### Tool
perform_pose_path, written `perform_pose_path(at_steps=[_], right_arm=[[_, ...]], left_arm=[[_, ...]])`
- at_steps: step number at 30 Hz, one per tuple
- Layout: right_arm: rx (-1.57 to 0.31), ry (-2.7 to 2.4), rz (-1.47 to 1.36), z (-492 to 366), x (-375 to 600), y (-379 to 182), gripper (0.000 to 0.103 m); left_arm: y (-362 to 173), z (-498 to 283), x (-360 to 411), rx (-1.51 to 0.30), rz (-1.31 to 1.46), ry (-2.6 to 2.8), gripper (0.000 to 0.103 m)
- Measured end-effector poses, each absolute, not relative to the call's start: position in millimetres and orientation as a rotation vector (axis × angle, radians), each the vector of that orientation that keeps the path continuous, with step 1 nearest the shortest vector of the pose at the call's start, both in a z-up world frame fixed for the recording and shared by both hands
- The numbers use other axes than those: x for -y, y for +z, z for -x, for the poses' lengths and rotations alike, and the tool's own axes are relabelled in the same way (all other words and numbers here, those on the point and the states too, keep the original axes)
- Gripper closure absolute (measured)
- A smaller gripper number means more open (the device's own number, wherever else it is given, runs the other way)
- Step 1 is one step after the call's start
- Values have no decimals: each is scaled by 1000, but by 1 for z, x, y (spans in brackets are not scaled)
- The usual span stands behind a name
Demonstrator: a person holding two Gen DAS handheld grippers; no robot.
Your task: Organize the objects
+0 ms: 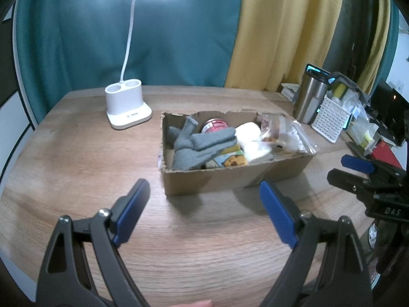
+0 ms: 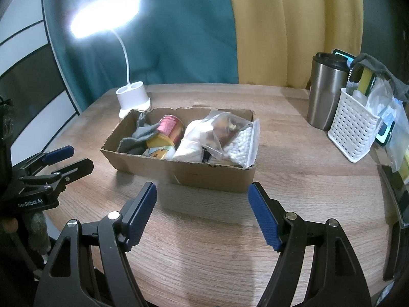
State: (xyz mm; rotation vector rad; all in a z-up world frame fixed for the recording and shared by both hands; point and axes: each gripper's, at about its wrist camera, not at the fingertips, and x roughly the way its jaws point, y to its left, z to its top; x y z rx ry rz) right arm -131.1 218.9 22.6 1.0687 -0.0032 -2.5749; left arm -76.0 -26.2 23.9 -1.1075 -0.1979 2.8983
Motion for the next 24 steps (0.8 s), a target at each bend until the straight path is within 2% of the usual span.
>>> perform_pose_path(at_steps=[24], right_arm=[[-20, -2570, -1088, 137, -222, 19, 26]], left_arm=[[18, 86, 23, 172, 1116, 2867, 14]])
